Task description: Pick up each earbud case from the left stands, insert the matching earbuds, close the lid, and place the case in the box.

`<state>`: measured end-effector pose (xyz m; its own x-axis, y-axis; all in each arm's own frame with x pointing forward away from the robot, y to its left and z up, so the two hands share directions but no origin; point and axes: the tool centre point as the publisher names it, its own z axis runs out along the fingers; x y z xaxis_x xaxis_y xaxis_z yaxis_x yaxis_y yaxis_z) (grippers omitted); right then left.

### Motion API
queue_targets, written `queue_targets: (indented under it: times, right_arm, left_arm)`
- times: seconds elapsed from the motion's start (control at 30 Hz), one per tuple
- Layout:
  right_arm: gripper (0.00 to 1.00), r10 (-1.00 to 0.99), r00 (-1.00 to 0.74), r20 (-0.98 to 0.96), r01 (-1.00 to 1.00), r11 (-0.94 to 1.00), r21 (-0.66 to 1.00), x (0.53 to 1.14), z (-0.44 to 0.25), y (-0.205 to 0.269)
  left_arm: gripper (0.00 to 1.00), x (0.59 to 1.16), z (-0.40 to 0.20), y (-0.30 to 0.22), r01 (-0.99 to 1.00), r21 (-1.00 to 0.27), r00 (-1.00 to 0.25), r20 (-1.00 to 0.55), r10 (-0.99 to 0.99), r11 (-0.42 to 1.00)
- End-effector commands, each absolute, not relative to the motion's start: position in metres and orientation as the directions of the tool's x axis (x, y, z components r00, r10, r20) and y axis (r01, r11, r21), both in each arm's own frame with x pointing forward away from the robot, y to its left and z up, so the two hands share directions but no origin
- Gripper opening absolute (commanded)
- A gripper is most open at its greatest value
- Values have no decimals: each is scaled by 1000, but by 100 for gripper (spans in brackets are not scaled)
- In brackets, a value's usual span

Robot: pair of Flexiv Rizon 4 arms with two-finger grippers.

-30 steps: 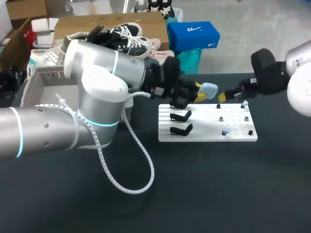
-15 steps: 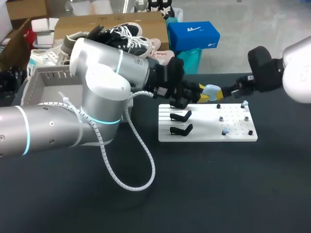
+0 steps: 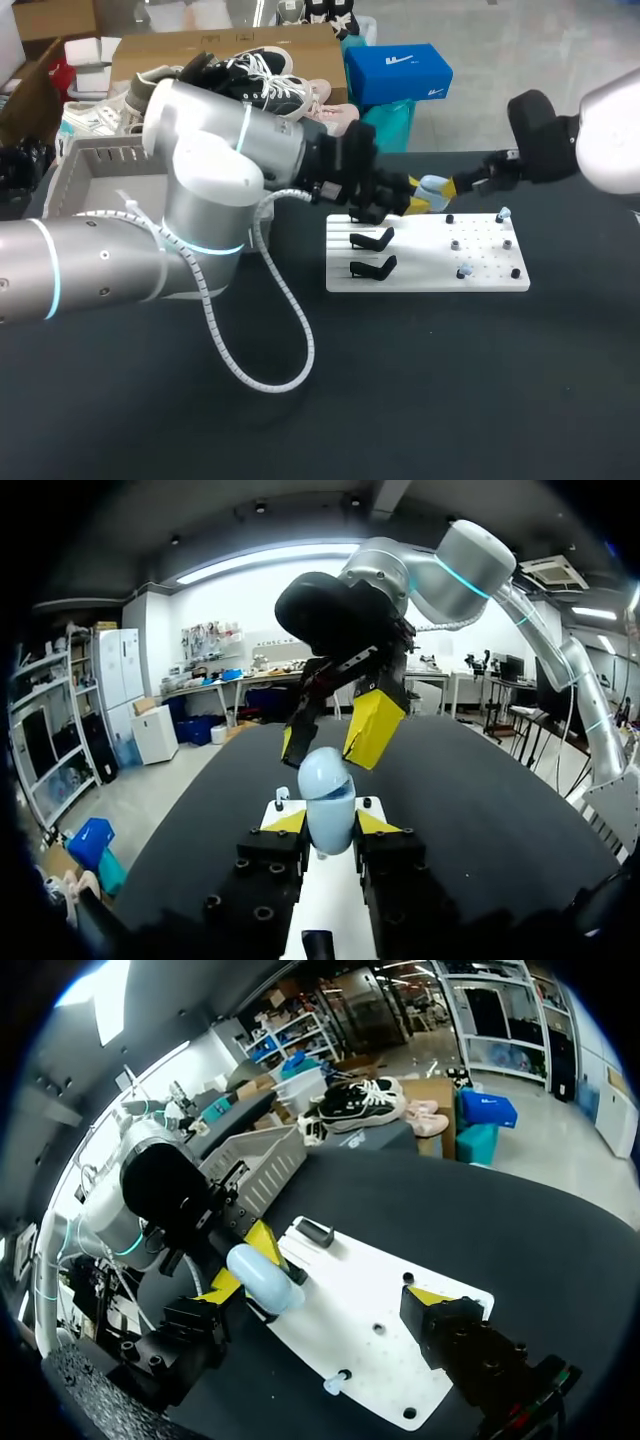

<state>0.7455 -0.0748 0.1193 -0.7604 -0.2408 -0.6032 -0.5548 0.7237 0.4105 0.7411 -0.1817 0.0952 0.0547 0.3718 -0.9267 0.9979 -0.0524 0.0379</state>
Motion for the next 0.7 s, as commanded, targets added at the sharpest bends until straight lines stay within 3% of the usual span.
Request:
queue_targets:
  times: [0.03,0.7]
  right_arm:
    - [100,-242,-757,-608,-557,724,406,746,123,-74]
    - [100,-186,-752,-632,-508,776,375,738,130,-110]
  left_arm:
    - [0,741,93,-180,998,38,55,-934,352,-56]
    - [0,725,99,-169,990,141,140,-966,218,-11]
